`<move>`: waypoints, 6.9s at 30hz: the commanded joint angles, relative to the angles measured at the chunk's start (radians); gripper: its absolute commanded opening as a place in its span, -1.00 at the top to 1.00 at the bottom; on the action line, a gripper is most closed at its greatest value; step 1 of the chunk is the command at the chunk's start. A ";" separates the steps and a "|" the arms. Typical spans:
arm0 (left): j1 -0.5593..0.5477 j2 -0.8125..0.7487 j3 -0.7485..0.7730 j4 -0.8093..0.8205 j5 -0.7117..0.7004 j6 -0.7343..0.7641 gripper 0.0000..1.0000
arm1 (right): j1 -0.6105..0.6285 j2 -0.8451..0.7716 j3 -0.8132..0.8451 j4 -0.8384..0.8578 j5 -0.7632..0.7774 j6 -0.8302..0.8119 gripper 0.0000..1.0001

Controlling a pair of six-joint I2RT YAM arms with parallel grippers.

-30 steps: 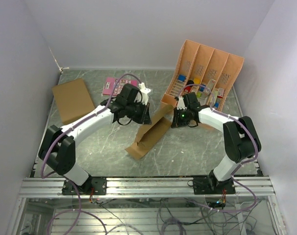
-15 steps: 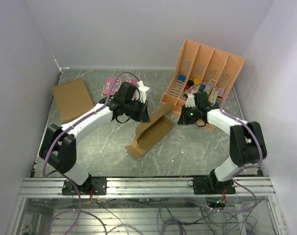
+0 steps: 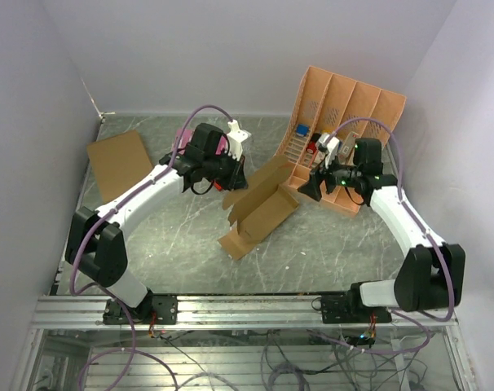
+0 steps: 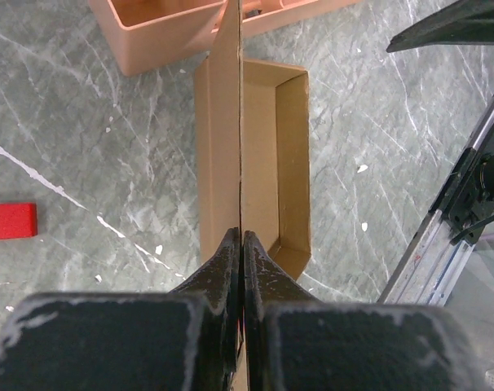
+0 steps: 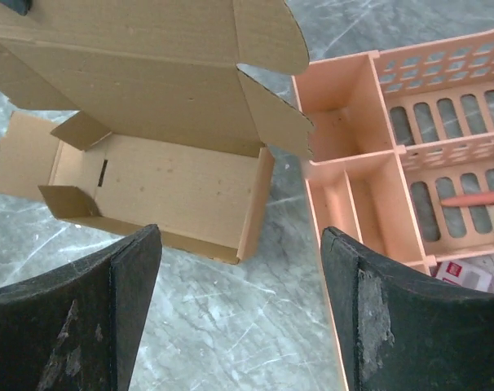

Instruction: Fold the paper box

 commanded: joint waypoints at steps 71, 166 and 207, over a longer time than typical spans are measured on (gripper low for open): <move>0.149 -0.900 -0.705 0.559 -0.288 -0.440 -0.66 | 0.100 0.061 0.148 0.009 0.253 0.277 1.00; -0.208 -0.539 -0.682 0.870 -0.573 -0.606 0.45 | 0.130 0.014 0.126 0.084 0.579 0.511 1.00; -0.302 -0.343 -0.728 1.053 -0.801 -0.863 0.86 | 0.111 -0.002 0.083 0.110 0.521 0.510 1.00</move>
